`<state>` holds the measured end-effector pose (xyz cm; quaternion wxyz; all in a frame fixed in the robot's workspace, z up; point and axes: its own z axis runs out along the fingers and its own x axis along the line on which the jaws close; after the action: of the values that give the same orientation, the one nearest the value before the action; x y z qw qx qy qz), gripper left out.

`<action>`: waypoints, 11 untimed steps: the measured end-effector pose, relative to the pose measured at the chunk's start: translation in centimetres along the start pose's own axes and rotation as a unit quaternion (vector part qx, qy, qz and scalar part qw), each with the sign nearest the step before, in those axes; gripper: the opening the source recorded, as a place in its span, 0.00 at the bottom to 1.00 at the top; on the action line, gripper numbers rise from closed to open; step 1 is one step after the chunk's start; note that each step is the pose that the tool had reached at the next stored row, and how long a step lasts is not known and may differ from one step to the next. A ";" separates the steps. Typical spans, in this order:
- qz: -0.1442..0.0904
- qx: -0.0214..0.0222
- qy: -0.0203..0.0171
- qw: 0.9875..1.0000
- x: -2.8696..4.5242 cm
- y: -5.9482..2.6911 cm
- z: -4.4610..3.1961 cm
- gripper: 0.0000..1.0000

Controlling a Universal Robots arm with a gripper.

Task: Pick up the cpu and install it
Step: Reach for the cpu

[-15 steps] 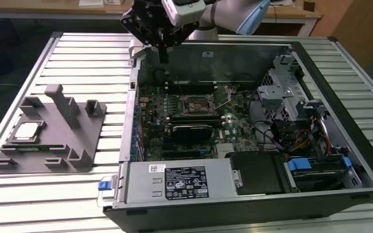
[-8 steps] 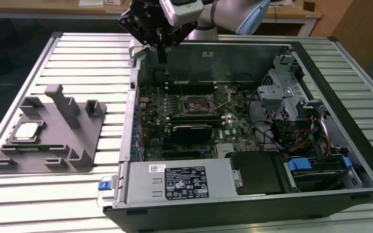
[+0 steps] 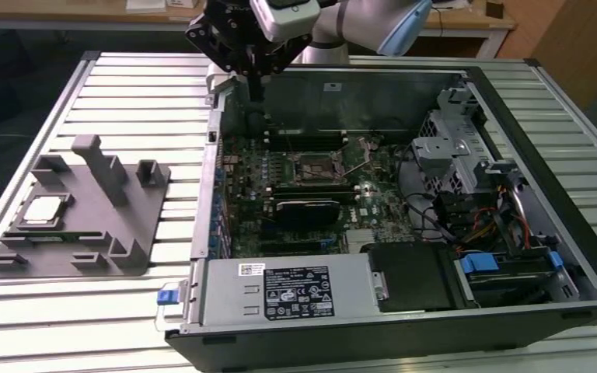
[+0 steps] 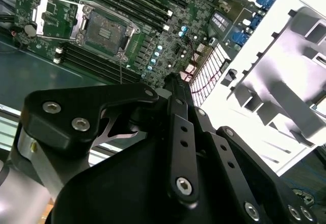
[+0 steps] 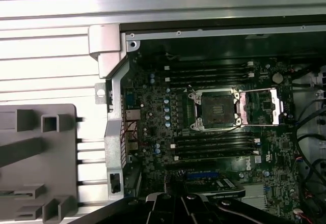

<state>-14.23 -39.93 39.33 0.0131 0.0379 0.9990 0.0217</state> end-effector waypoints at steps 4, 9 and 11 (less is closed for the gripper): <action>0.000 0.000 0.000 1.000 0.26 -0.02 0.00 0.11; 0.000 0.000 0.000 1.000 0.59 -0.06 -0.01 0.11; 0.000 0.000 0.000 1.000 0.73 -0.07 -0.02 0.11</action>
<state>-14.96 -39.94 39.33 0.0131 0.0379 0.9990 0.0217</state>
